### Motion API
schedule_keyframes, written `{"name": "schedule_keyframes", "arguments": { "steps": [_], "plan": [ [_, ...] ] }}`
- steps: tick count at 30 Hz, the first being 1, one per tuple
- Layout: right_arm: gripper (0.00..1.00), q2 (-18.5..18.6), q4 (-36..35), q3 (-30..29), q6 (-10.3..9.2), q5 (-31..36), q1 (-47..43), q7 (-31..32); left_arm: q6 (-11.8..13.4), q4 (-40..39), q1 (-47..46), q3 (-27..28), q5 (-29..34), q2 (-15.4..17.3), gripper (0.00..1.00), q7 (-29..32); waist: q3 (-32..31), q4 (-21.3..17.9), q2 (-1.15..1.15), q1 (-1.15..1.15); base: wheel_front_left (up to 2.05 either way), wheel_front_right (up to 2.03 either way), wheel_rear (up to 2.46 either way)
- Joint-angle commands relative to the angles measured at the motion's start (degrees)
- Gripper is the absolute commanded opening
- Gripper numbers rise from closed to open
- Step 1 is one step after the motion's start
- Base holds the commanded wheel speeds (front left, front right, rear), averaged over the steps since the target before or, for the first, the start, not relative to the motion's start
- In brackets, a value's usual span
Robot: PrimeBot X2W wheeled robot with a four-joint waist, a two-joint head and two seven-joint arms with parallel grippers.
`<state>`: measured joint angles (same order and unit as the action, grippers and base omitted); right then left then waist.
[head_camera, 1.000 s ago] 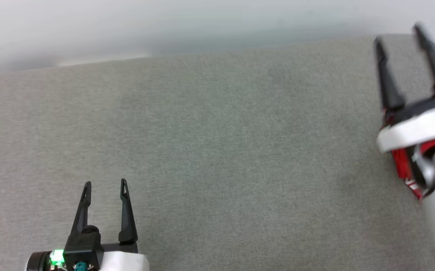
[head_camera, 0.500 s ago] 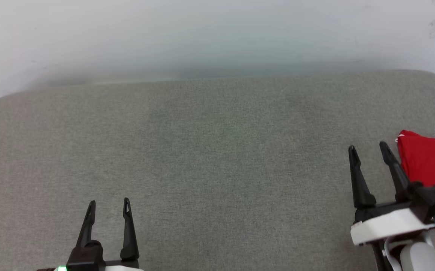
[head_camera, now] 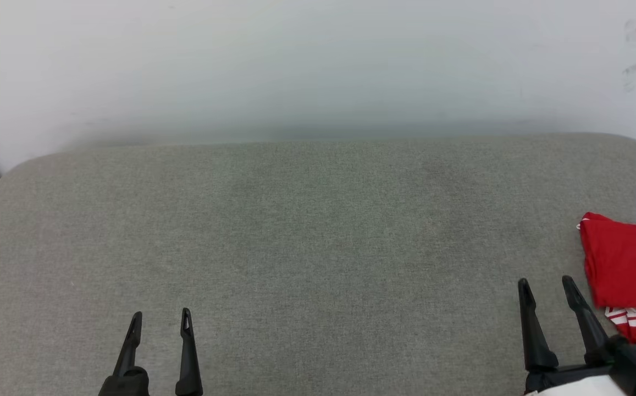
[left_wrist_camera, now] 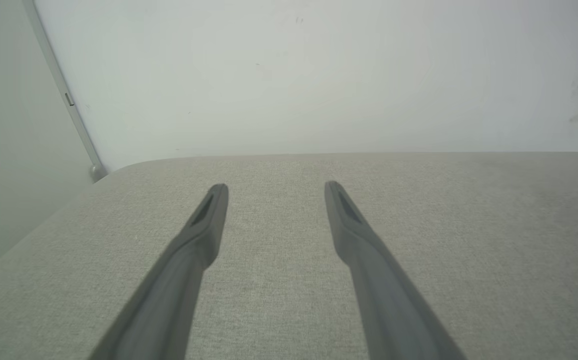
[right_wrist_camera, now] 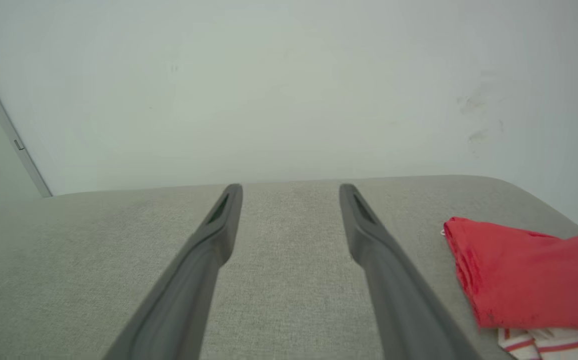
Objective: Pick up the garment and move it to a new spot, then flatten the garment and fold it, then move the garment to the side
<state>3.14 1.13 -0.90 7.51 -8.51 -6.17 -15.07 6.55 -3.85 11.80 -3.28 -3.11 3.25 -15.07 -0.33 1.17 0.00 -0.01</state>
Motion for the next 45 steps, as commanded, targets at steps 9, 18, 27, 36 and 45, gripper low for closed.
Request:
{"name": "schedule_keyframes", "arguments": {
  "steps": [9, 18, 27, 36, 45],
  "plan": [
    [1.00, -0.38, -1.55, 0.04, -0.04, -2.94, -3.70, -0.10, -0.84, -0.59, 1.37, 0.89, -0.24, -0.22, 1.00, -0.13, -0.70, -0.06, 0.00, 0.01, 0.00, 0.00, 0.00],
    [1.00, -0.39, -0.79, 0.46, -0.05, -3.04, -3.61, -0.10, -1.50, 0.08, 0.99, 1.46, 0.11, -0.31, 1.00, -0.13, -0.96, 0.01, 0.00, 0.01, 0.00, 0.00, 0.00],
    [0.00, 0.04, 1.36, 0.62, 0.00, -6.94, -3.12, 0.69, -1.71, 1.90, 0.55, 1.42, -4.38, -0.08, 0.00, 0.79, -0.91, 0.02, 0.00, 0.01, 0.00, 0.00, 0.00],
    [0.00, 0.71, 2.87, 0.66, 0.00, -17.30, -0.97, 2.66, -3.32, 4.07, -1.94, 1.63, -15.80, 0.65, 0.00, 2.74, -0.81, -0.07, 0.00, 0.01, 0.00, 0.00, 0.00],
    [0.00, 1.14, 4.13, 0.57, -0.01, -26.37, 0.78, 4.49, -4.85, 6.22, -4.21, 1.84, -25.85, 1.13, 0.00, 4.51, -0.71, -0.16, 0.00, 0.01, 0.00, 0.00, 0.00]
  ]
}}
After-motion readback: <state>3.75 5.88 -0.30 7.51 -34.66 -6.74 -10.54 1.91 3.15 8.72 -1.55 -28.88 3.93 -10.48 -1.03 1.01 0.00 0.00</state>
